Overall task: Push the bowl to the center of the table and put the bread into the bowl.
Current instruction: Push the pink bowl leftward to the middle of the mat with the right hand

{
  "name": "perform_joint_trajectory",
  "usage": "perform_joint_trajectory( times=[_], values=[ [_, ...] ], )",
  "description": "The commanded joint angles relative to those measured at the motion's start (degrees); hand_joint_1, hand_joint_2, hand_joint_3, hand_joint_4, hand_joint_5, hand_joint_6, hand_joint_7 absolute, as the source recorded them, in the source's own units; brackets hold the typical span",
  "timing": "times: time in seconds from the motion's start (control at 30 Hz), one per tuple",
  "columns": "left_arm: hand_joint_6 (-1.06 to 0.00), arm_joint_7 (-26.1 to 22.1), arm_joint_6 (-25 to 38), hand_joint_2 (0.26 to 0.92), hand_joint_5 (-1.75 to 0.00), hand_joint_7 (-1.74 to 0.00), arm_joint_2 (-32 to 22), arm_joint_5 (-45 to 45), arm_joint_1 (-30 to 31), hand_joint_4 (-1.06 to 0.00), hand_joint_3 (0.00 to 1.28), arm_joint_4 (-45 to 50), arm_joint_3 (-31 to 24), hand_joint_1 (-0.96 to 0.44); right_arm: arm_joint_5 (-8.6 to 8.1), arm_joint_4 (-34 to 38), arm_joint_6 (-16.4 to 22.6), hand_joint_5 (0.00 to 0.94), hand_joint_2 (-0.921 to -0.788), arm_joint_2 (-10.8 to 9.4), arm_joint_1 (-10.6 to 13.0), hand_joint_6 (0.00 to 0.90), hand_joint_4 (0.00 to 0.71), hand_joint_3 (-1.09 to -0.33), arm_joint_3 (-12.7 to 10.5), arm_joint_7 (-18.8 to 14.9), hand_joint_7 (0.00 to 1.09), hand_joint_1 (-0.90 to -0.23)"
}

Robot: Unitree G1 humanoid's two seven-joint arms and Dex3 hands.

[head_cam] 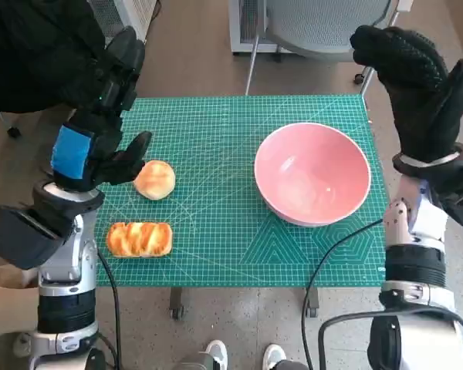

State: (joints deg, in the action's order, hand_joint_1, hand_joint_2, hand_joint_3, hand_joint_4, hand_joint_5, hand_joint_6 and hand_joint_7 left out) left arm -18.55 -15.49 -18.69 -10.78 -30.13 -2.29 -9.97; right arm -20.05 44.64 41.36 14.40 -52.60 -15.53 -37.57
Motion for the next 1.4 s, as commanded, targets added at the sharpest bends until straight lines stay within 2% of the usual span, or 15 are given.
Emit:
perform_joint_trajectory(
  times=[0.03, 0.37, 0.63, 0.97, 1.17, 1.4],
  values=[
    [0.00, 0.4, 0.3, 0.921, -0.01, -0.28, -0.3, 0.4, -0.2, -0.04, 0.55, 1.0, 0.0, -0.65, 0.29, -0.1, -0.6, 0.003, -0.921, 0.3, 1.8, 0.260, 0.237, -0.807, 0.2, 0.5, 0.01, -0.632],
    [0.00, 0.6, -0.1, 0.921, -0.01, -0.25, -0.1, 0.4, -0.2, -0.03, 0.54, 1.1, 0.1, -0.65, 0.37, -0.2, -0.3, 0.002, -0.921, 0.5, 1.9, 0.257, 0.238, -0.808, 0.3, 0.6, 0.01, -0.633],
    [0.00, 0.8, -1.0, 0.921, 0.00, -0.20, 0.2, 0.4, 0.0, -0.01, 0.54, 0.8, 0.1, -0.65, -0.23, 0.6, 0.0, 0.000, -0.921, 1.0, 1.9, 0.251, 0.232, -0.809, -0.1, -0.3, 0.01, -0.635],
    [0.00, 0.9, -3.0, 0.921, 0.00, -0.13, 0.5, 0.1, 0.1, 0.00, 0.53, -0.4, -0.3, -0.64, -0.77, 7.4, 1.2, 0.000, -0.921, 2.8, 0.2, 0.250, 0.226, -0.808, -2.2, -1.1, 0.01, -0.662],
    [0.00, 0.7, -4.0, 0.921, 0.00, -0.12, 0.6, -0.4, -0.1, 0.00, 0.52, -1.5, -0.5, -0.63, -0.21, 12.3, 2.1, 0.000, -0.921, 3.1, -1.3, 0.246, 0.221, -0.816, -3.4, 0.5, 0.00, -0.669],
    [0.00, 0.8, -4.4, 0.921, 0.00, -0.11, 0.9, -0.7, -0.3, 0.00, 0.52, -2.0, -0.5, -0.64, 1.44, 17.7, 3.2, 0.000, -0.921, 3.3, -2.5, 0.228, 0.216, -0.847, -3.9, 4.0, 0.00, -0.643]
  ],
)
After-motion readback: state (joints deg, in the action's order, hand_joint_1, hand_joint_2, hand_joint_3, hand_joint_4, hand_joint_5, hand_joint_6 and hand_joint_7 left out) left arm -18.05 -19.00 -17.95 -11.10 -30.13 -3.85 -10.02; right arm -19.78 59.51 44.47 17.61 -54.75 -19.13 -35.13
